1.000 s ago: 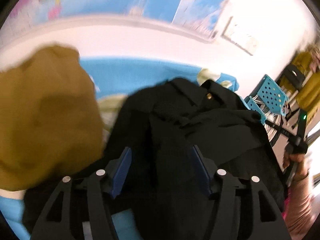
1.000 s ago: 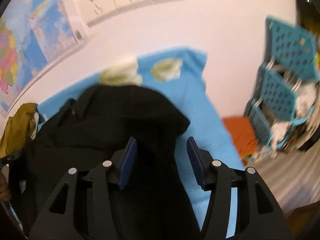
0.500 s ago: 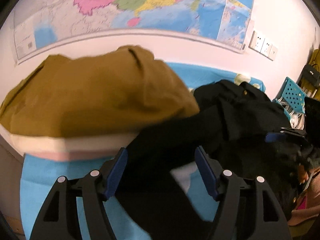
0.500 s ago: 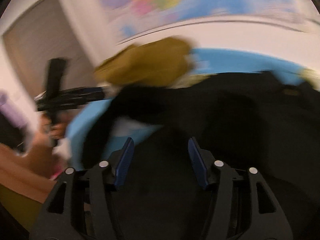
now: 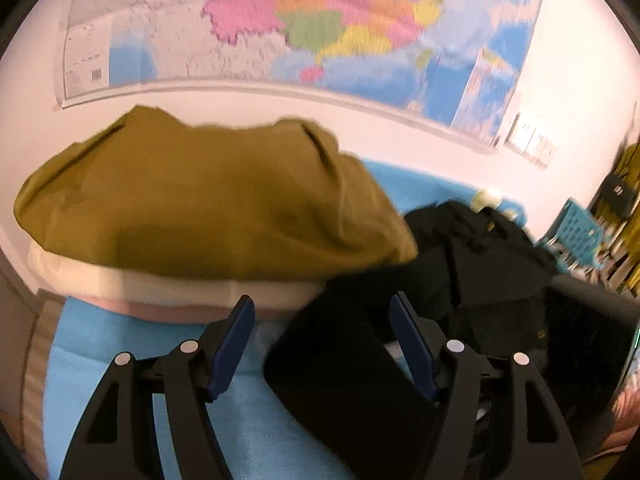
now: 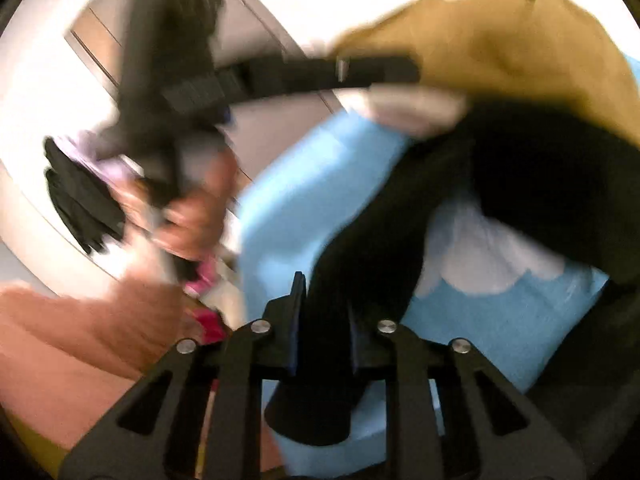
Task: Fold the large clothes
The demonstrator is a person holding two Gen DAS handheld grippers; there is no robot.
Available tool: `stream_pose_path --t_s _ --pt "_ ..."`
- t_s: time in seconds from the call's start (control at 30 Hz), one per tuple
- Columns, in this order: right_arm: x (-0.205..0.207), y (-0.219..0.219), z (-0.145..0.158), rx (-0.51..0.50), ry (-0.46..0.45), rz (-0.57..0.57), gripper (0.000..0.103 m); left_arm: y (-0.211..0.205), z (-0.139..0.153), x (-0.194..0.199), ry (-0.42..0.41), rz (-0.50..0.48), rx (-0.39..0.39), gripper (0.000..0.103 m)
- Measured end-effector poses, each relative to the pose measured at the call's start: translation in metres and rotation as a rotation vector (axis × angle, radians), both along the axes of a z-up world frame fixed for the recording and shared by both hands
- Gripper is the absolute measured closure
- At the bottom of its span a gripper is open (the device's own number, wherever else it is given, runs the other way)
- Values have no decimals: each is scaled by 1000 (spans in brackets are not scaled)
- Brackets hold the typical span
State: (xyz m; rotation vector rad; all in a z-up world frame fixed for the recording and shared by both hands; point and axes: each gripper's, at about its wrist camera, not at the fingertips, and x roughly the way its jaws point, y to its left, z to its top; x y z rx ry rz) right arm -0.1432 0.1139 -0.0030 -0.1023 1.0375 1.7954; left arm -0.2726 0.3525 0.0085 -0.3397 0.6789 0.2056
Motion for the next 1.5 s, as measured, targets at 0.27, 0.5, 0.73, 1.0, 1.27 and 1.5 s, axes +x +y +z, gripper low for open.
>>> stream_pose_path --t_s 0.27,0.5,0.73,1.0,1.27,1.5 --pt "113 -151 125 377 105 -418 86 -13 40 3 -188 -119 -47 30" --pt "205 -284 81 285 244 -877 86 -88 7 80 -51 -314 10 31" --pt "232 -327 -25 68 402 -1030 78 -144 -41 159 116 -399 84 40" --pt "217 -368 -34 6 361 -972 25 -141 -56 220 173 -303 171 69" --pt "197 -422 -12 25 211 -1103 9 -138 -61 247 194 -218 171 75" --pt "141 -343 -7 -226 -313 -884 9 -157 -55 236 148 -267 212 45"
